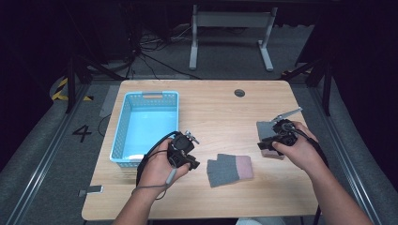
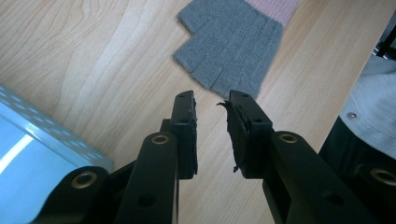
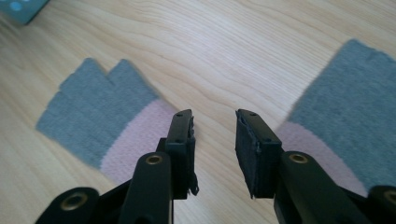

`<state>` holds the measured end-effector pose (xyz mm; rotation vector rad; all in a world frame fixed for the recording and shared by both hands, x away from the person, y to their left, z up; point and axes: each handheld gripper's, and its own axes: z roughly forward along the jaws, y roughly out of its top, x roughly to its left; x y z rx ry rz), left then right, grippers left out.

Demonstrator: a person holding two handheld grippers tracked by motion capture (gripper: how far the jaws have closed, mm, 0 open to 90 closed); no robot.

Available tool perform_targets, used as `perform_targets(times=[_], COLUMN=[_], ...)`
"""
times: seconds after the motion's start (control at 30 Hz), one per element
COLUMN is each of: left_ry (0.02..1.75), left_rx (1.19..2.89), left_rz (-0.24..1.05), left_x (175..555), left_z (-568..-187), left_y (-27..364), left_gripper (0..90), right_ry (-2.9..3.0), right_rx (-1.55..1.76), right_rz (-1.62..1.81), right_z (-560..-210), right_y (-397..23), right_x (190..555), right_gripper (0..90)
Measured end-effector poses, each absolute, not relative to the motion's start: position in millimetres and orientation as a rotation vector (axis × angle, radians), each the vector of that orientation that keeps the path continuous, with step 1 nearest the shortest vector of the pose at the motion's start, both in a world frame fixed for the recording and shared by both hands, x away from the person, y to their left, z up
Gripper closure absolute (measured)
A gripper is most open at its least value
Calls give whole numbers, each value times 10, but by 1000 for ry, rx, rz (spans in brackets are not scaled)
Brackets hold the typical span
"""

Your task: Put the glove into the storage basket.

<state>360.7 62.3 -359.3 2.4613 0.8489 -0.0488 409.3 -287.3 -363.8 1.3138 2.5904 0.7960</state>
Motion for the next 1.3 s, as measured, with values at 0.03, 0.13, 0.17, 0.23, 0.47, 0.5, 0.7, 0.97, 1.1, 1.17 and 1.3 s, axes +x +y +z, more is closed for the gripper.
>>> perform_targets(times=[0.03, 0.13, 0.17, 0.23, 0.47, 0.5, 0.7, 0.97, 1.1, 1.17, 1.3], left_ry=[849, 849, 848, 850, 850, 851, 851, 851, 855, 859, 856], left_rx=[2461, 2459, 2459, 2460, 2464, 2463, 2464, 2462, 2466, 2460, 2465], left_rz=[-46, -46, -48, -47, -46, -48, -50, -49, -51, -55, -50], left_x=[3606, 3605, 3608, 3610, 3612, 3612, 3612, 3614, 3630, 3624, 3631], left_z=[-3591, -3589, -3588, -3590, -3597, -3601, -3603, -3604, -3621, -3619, -3620], left_y=[625, 625, 625, 627, 626, 625, 623, 628, 636, 633, 641], left_gripper=[729, 729, 728, 728, 727, 727, 727, 721, 720, 720, 717], right_ry=[2575, 2554, 2547, 2531, 2449, 2435, 2394, 2344, 2316, 2319, 2315], right_rx=[1352, 1394, 1415, 1452, 1582, 1613, 1686, 1759, 1817, 1820, 1836], right_rz=[783, 767, 756, 731, 638, 628, 607, 569, 556, 550, 539], right_z=[-3634, -3639, -3644, -3665, -3738, -3746, -3830, -3982, -4062, -4089, -4142], right_y=[-2914, -2986, -3009, -3053, -3174, -3190, -3273, -3339, -3363, -3368, -3369], right_x=[4141, 4220, 4246, 4300, 4476, 4504, 4644, 4774, 4823, 4833, 4838], right_gripper=[659, 647, 638, 621, 588, 582, 558, 538, 538, 535, 529])
